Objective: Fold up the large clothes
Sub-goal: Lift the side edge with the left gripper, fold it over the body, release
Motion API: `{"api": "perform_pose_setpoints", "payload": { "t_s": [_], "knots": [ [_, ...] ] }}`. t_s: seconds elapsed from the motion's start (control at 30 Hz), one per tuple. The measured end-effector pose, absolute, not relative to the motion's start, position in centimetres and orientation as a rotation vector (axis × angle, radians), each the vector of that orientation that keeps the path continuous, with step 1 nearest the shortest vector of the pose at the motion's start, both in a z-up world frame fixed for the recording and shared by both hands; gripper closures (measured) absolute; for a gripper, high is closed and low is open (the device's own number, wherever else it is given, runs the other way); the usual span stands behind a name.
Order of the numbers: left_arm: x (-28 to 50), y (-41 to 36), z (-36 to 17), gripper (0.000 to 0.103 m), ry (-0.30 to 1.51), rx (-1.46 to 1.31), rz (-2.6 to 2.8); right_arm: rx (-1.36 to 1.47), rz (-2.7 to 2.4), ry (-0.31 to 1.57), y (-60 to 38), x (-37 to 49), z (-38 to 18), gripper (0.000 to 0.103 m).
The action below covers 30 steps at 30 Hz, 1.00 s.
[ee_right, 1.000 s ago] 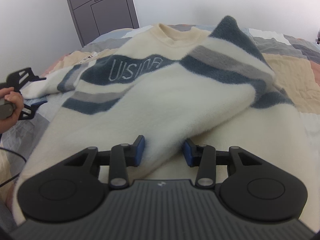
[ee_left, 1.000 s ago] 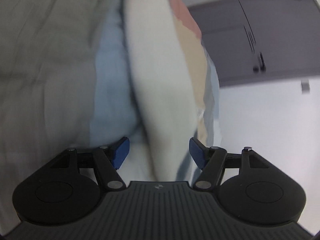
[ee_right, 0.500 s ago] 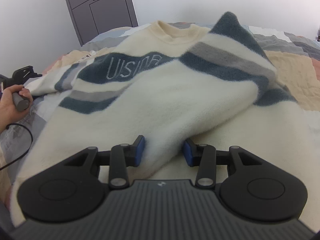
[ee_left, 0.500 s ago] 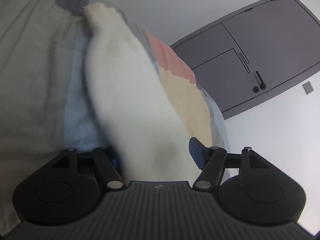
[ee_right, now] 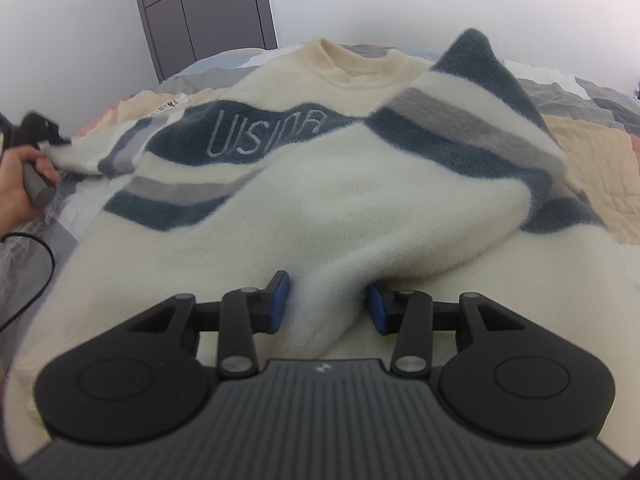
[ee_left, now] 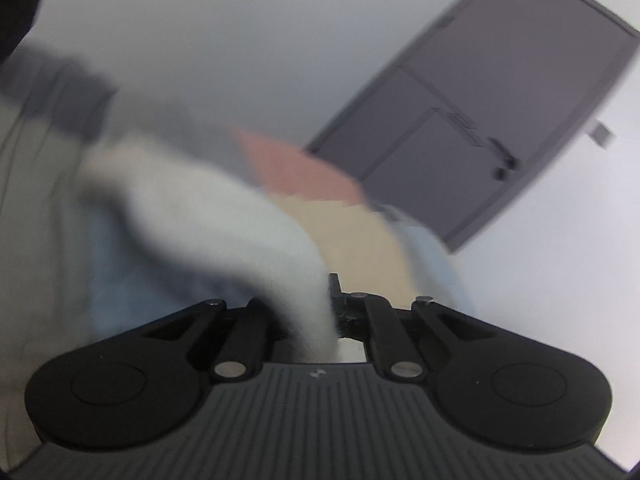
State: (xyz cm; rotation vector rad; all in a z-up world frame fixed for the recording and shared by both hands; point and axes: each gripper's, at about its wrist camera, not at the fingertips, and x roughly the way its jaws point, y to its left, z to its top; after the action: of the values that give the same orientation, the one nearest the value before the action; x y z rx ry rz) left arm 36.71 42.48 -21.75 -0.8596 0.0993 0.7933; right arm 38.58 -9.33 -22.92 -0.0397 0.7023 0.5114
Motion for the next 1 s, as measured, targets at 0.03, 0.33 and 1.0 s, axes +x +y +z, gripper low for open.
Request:
{"api": "perform_pose_setpoints", "payload": {
  "t_s": [0.03, 0.33, 1.0],
  "knots": [
    [37.0, 41.7, -20.7, 0.096, 0.101, -0.823, 0.762, -0.039, 0.511, 0.701, -9.4, 38.5, -22.9, 0.058],
    [38.6, 28.4, -12.1, 0.096, 0.137, -0.449, 0.388, -0.055, 0.5, 0.669, -9.9, 37.7, -22.0, 0.059],
    [37.4, 1.5, -18.2, 0.095, 0.505, -0.072, -0.223, 0.131, 0.298, 0.515, -18.8, 36.0, -16.8, 0.059]
  ]
}}
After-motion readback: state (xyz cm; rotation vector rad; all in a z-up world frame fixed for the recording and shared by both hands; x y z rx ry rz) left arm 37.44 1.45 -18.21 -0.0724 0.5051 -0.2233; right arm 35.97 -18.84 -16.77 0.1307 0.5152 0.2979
